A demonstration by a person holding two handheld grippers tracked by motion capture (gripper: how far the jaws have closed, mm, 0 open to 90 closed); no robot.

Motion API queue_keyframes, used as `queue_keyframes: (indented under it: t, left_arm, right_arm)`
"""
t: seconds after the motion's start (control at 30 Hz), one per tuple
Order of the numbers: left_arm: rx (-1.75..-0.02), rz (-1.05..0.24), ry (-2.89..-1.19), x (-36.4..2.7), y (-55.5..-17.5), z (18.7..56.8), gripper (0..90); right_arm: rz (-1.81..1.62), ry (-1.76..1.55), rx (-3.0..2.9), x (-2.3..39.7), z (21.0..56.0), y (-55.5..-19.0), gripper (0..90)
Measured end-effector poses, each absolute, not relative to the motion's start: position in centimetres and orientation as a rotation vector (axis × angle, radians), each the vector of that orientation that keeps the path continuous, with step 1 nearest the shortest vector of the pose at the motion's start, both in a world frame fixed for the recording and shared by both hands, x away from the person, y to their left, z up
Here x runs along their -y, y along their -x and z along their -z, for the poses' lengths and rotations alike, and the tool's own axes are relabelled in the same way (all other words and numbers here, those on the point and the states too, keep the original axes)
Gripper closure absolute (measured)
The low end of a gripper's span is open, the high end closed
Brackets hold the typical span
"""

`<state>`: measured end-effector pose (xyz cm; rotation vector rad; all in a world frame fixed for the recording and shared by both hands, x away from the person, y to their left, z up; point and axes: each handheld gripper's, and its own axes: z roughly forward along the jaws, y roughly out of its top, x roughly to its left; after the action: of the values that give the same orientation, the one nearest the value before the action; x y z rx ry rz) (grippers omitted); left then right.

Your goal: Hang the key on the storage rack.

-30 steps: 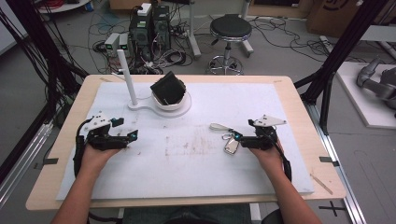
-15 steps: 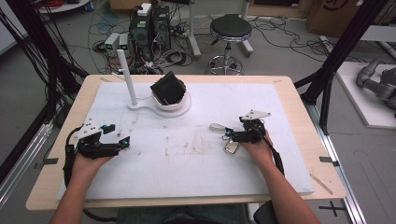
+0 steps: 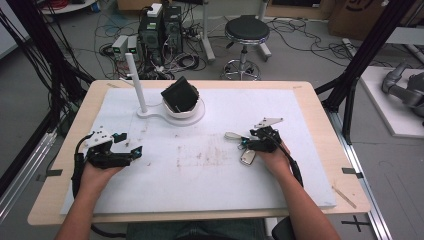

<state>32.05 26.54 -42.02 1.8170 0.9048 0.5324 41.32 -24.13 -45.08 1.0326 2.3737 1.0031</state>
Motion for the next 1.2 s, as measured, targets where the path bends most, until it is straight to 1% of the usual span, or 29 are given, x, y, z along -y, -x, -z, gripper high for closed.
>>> queue_keyframes:
  t: [0.07, 0.13, 0.17, 0.27, 0.33, 0.53, 0.67, 0.97, 1.2]
  left_arm:
    - [-0.905, -0.533, -1.811, -26.5, -32.1, 42.0, 18.4]
    - [-0.902, -0.531, -1.813, -26.5, -32.1, 42.0, 18.4]
    - [-0.900, -0.531, -1.818, -26.5, -32.1, 42.0, 18.4]
    - [-0.901, -0.533, -1.825, -26.6, -32.1, 42.0, 18.4]
    - [-0.910, -0.541, -1.821, -26.7, -32.1, 42.0, 18.6]
    - [-0.920, -0.544, -1.809, -27.1, -32.1, 42.0, 18.6]
    - [-0.928, -0.557, -1.800, -27.4, -32.0, 41.9, 18.6]
    - [-0.929, -0.559, -1.783, -27.6, -31.9, 41.7, 18.6]
    - [-0.921, -0.552, -1.781, -27.4, -32.0, 41.6, 18.6]
  right_arm:
    - [-1.004, -1.024, -2.385, 24.1, 45.1, -41.3, 54.9]
    - [-1.002, -1.002, -2.401, 24.0, 45.1, -41.3, 61.7]
    - [-1.009, -0.994, -2.415, 23.9, 45.1, -41.2, 67.1]
    - [-1.011, -1.004, -2.424, 23.7, 45.1, -41.0, 74.5]
    - [-1.015, -1.010, -2.435, 23.7, 45.0, -41.0, 81.9]
    - [-0.997, -0.983, -2.448, 23.5, 44.8, -40.7, 82.8]
    - [-1.047, -0.949, -2.413, 23.4, 44.0, -40.2, 82.9]
    - [-1.177, -0.807, -2.328, 21.2, 39.3, -38.7, 83.0]
    - [-1.264, -0.716, -2.274, 18.4, 35.5, -39.2, 82.9]
